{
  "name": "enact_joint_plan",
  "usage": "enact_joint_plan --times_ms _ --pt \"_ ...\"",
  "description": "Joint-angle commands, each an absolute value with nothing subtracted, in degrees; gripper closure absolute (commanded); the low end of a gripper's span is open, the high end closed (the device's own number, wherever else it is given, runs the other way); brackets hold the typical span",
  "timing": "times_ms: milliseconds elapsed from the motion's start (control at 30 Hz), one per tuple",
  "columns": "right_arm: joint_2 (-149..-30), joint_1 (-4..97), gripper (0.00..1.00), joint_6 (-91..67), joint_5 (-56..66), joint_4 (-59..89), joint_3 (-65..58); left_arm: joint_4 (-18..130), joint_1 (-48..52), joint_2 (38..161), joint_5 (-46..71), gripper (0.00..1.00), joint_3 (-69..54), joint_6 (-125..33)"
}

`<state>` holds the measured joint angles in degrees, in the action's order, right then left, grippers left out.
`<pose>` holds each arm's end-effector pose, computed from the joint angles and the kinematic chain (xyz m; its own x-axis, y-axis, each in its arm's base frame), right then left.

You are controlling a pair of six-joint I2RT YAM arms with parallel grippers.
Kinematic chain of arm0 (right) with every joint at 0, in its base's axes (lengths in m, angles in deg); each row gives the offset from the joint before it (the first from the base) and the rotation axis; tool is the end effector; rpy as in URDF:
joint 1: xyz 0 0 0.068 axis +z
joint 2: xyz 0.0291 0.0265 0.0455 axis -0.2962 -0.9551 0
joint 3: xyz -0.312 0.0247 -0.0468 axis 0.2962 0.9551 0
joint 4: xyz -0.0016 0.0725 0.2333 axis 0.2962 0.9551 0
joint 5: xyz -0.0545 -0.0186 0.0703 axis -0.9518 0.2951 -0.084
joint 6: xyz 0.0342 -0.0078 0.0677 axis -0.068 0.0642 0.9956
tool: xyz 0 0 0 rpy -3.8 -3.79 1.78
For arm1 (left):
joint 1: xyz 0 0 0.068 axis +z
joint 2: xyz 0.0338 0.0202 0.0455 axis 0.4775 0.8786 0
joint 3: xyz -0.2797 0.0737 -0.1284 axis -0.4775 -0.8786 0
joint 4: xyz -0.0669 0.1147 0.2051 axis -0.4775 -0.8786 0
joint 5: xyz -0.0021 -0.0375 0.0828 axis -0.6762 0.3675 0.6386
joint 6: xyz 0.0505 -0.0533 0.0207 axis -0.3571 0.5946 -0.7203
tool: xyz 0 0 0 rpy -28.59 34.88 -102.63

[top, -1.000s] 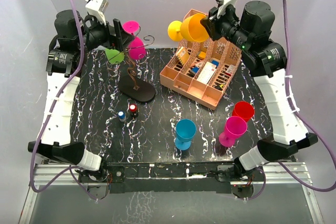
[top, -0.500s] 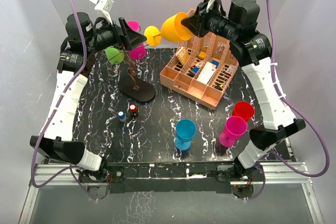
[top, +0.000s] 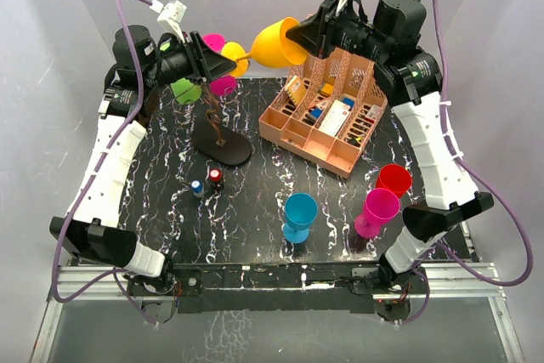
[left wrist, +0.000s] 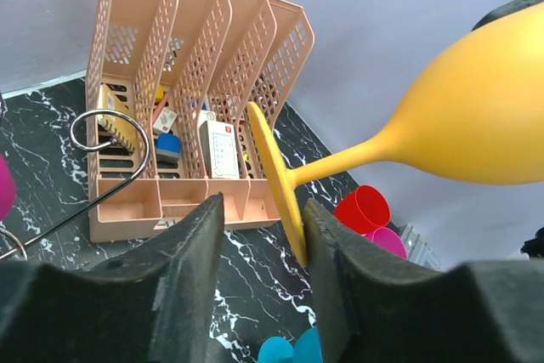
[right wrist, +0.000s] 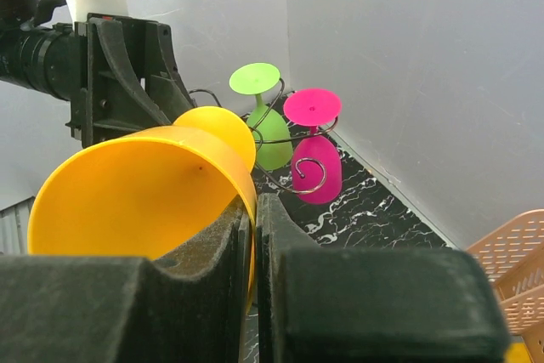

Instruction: Place the wine glass upside down on the wine glass rack

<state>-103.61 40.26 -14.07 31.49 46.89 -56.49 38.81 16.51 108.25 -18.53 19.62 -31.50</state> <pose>0.2889 0.1619 0.5986 -0.0588 0.0523 -0.9969 -0.8355 0.5439 0.0778 0.2972 -0.1050 0.5400 -0.3332 -0.2761 -0.9015 0.7039 0.5633 -0.4326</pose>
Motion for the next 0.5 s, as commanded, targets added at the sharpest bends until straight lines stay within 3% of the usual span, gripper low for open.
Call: enact_joint_plan --times_ms 0,200,300,367,467 --pt "-102.83 40.51 0.92 -13.07 33.06 42.51 -56.77 42.08 16.46 105.6 -20.98 0.65 18.65 -29.52" --pt "-101.75 40.52 0.92 -13.97 32.27 42.21 -55.01 43.55 16.49 105.31 -21.85 0.99 17.63 -27.57" --pt "-101.18 40.52 0.89 -15.0 32.11 42.23 -53.86 42.81 16.49 104.82 -20.81 1.0 18.01 -28.06" --pt "-100.67 40.46 0.77 -16.07 31.75 42.59 -53.1 41.41 16.64 104.17 -19.0 1.0 18.62 -29.51" --pt "-99.32 40.44 0.47 -18.83 30.64 43.96 -51.92 36.63 17.61 103.24 -14.67 1.0 20.45 -33.98"
